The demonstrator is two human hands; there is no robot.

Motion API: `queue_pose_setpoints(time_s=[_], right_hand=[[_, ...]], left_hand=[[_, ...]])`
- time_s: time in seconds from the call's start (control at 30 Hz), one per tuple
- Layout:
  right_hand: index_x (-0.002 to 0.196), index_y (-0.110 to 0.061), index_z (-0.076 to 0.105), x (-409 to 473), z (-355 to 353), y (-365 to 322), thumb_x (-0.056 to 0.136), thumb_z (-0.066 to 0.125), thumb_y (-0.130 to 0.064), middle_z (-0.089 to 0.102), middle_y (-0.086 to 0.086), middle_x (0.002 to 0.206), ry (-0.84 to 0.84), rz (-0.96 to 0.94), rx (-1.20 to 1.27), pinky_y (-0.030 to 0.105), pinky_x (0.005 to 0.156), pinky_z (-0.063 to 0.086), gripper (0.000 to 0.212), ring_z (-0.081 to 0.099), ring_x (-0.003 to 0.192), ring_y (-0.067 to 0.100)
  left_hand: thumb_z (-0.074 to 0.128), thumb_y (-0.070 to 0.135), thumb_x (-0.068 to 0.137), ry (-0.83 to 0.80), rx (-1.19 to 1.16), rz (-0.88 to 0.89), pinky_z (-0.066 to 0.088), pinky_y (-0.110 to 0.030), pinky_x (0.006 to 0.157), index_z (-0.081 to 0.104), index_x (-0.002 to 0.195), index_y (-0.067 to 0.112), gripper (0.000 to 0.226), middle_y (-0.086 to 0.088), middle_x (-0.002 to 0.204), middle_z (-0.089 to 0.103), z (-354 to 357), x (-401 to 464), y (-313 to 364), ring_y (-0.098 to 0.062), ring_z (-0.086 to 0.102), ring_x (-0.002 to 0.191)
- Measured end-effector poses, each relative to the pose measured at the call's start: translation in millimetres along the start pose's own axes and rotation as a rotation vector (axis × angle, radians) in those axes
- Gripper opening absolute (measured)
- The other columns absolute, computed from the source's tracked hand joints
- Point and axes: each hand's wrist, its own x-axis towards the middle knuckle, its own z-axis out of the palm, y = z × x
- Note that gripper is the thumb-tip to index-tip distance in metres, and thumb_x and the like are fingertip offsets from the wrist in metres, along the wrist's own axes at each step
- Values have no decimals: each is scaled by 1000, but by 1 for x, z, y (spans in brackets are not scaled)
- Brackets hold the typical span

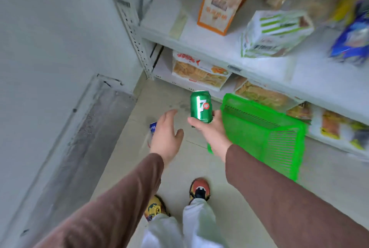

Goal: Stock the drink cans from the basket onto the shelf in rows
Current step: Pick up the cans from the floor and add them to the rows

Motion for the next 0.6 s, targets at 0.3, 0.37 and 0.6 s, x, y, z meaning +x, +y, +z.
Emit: queue_pose_setpoints(time_s=[0.3,0.37,0.6], right_hand=[[129,-14,58,-181,-113,-198,60,91,-54,70,9,118,1,-212,576,47,95,50,86,66,103,24],[131,-14,59,-213,-141,-232,86,67,-56,69,12,118,-8,-234,751,45,97,48,62,64,105,27],[146,-6,47,-269,-235,-294,104,49,-37,60,19,140,-95,-327,951,51,108,46,53,60,126,34]], left_hand=[[64,5,77,67,-29,389,31,-25,109,45,137,10,63,-7,134,50,-129,-66,234,-24,43,128],[64,6,78,81,-40,474,32,-25,106,46,136,10,61,-7,132,50,-148,-74,281,-23,45,125],[64,12,84,80,-35,643,31,-21,102,45,137,14,56,-5,133,50,-163,-94,404,-19,43,124]])
